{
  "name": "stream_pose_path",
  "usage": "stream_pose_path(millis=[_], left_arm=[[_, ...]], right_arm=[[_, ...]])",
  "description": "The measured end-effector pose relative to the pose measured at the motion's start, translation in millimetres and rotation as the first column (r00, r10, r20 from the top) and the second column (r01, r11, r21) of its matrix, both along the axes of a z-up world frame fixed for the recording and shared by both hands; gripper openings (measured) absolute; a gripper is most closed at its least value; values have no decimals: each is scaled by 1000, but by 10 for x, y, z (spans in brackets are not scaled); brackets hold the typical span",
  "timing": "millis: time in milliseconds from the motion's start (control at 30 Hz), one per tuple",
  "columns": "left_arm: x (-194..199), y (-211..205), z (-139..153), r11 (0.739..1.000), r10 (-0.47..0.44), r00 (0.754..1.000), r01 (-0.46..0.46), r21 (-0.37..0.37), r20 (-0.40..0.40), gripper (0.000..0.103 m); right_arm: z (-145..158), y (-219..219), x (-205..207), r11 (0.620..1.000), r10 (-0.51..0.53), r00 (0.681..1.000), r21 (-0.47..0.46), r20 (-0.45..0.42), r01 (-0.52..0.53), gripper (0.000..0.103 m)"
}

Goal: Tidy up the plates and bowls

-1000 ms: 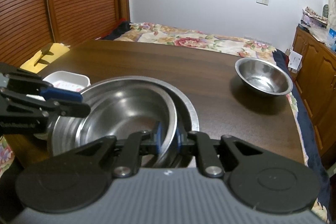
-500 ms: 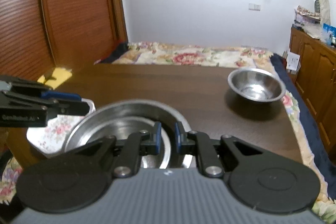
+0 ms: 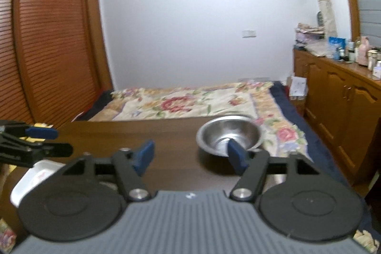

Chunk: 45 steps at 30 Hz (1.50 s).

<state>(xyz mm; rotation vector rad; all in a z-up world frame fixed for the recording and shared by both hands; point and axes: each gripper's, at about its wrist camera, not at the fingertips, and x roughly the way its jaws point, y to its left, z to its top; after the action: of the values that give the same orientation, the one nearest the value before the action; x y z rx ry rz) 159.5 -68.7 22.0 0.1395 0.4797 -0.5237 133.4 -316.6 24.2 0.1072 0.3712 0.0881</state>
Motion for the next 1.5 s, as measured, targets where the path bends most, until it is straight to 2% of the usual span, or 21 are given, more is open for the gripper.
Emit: stream_pose_path(millis=[133, 233, 800, 1033, 1133, 1267, 1367, 1500], left_arm=[[65, -143, 44, 999, -32, 999, 31, 30, 27, 86], [129, -239, 61, 998, -52, 998, 50, 45, 31, 88], [761, -760, 26, 992, -105, 994, 107, 63, -31, 89], [994, -1010, -34, 986, -134, 989, 139, 97, -54, 88], [1099, -1119, -93, 981, -156, 984, 164, 106, -80, 83], [1248, -1256, -210, 975, -176, 976, 191, 116, -127, 68], [1367, -1336, -304, 973, -187, 967, 206, 106, -172, 67], [1528, -1405, -447, 972, -175, 961, 203, 119, -214, 61]], right_arm=[[8, -170, 121, 999, -41, 999, -17, 7, 41, 86], [-10, -264, 203, 998, -62, 998, -16, 8, 62, 91], [-239, -567, 717, 997, -70, 996, -23, -54, 69, 92], [-355, -634, 891, 998, -64, 994, -24, -86, 62, 91], [-409, -658, 954, 998, -60, 993, -14, -103, 59, 91], [-509, -687, 1028, 998, -58, 989, -3, -135, 58, 87], [-565, -705, 1084, 999, -47, 986, 16, -162, 50, 81], [-623, -699, 1141, 999, -33, 981, 33, -189, 40, 74]])
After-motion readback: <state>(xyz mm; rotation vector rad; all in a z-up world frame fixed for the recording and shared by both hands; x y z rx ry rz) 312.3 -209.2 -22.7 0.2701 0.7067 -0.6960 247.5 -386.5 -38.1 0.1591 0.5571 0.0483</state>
